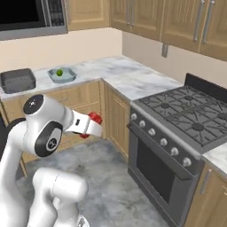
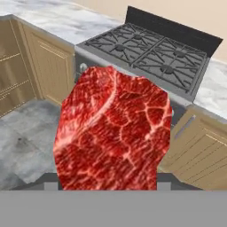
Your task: Place one lime and one steak in each tupperware on the nearby counter, to pack two identical lunches.
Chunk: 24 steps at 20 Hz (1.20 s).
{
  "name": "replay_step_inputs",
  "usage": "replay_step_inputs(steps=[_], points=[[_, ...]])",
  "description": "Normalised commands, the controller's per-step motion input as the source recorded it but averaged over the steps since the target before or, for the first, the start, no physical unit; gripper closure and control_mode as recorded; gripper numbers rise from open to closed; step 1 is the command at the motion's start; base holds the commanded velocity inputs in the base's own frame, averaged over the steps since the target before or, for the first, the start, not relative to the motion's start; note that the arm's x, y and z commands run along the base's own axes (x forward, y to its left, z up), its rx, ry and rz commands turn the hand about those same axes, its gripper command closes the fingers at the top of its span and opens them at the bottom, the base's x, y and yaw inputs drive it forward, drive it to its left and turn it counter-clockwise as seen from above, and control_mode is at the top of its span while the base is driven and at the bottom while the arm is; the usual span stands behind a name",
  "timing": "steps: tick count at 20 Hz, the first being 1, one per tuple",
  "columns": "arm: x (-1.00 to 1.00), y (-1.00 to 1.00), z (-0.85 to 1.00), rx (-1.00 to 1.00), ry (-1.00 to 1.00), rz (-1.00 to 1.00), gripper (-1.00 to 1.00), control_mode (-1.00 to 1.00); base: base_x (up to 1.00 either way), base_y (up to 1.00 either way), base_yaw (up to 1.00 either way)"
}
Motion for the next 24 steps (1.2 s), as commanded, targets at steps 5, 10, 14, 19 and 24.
replay_step_inputs(steps=[5, 10, 14, 19, 24], points=[[0.0, 0.0, 0.0, 0.0, 0.0, 0.0, 1.0, 1.0, 1.0, -0.08, 0.35], [0.0, 0.0, 0.0, 0.0, 0.0, 0.0, 1.0, 1.0, 1.0, -0.01, 0.5], [0.0, 0.0, 0.0, 0.0, 0.0, 0.0, 1.0, 1.0, 1.0, -0.01, 0.55], [0.0, 0.0, 0.0, 0.0, 0.0, 0.0, 1.0, 1.0, 1.0, -0.18, 0.48], [0.0, 0.0, 0.0, 0.0, 0.0, 0.0, 1.0, 1.0, 1.0, -0.45, 0.31]])
